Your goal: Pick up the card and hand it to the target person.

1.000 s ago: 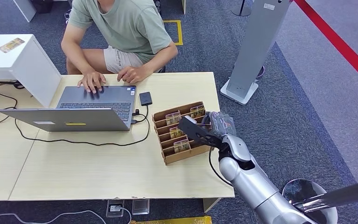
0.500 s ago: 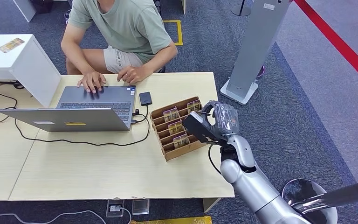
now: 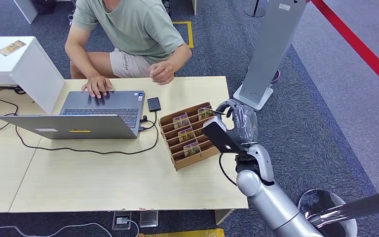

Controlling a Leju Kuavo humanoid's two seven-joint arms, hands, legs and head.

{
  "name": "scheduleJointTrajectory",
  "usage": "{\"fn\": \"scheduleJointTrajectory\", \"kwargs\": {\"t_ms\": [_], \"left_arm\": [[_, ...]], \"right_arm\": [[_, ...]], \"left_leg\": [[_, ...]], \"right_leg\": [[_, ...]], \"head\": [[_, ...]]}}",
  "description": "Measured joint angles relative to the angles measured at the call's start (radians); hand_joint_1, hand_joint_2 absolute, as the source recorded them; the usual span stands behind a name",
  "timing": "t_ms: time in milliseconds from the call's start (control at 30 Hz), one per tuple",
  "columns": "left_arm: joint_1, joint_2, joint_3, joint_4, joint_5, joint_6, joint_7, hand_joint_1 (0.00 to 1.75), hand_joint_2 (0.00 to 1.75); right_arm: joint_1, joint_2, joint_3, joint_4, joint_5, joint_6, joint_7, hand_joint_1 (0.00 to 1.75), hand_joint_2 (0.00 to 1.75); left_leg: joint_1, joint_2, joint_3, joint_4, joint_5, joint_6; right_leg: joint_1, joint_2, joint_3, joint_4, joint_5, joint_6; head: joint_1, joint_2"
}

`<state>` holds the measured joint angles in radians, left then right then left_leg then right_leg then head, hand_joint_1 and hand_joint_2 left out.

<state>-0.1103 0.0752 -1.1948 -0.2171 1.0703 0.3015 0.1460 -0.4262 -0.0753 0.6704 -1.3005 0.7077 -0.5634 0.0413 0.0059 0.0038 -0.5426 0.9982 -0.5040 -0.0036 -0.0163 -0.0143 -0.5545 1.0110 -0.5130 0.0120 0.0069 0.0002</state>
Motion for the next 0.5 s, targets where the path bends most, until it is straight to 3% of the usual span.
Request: {"fn": "scheduleJointTrajectory", "kwargs": {"t_ms": [200,500], "left_arm": [[-0.001,0.000,0.000,0.000,-0.016,-0.002,-0.010,0.00,1.75],[-0.005,0.000,-0.002,0.000,-0.037,-0.004,-0.013,0.00,1.75]], "right_arm": [[-0.127,0.051,0.015,0.081,-0.045,0.077,0.008,1.52,1.75],[-0.359,0.184,0.088,0.379,0.008,0.119,0.083,1.52,1.75]], "left_leg": [[0.000,0.000,0.000,0.000,0.000,0.000],[0.000,-0.001,-0.002,0.000,0.001,0.000]], "right_leg": [[0.000,0.000,0.000,0.000,0.000,0.000],[0.000,-0.002,-0.001,0.001,0.000,0.000]], "head": [[0.000,0.000],[0.000,0.000]]}}
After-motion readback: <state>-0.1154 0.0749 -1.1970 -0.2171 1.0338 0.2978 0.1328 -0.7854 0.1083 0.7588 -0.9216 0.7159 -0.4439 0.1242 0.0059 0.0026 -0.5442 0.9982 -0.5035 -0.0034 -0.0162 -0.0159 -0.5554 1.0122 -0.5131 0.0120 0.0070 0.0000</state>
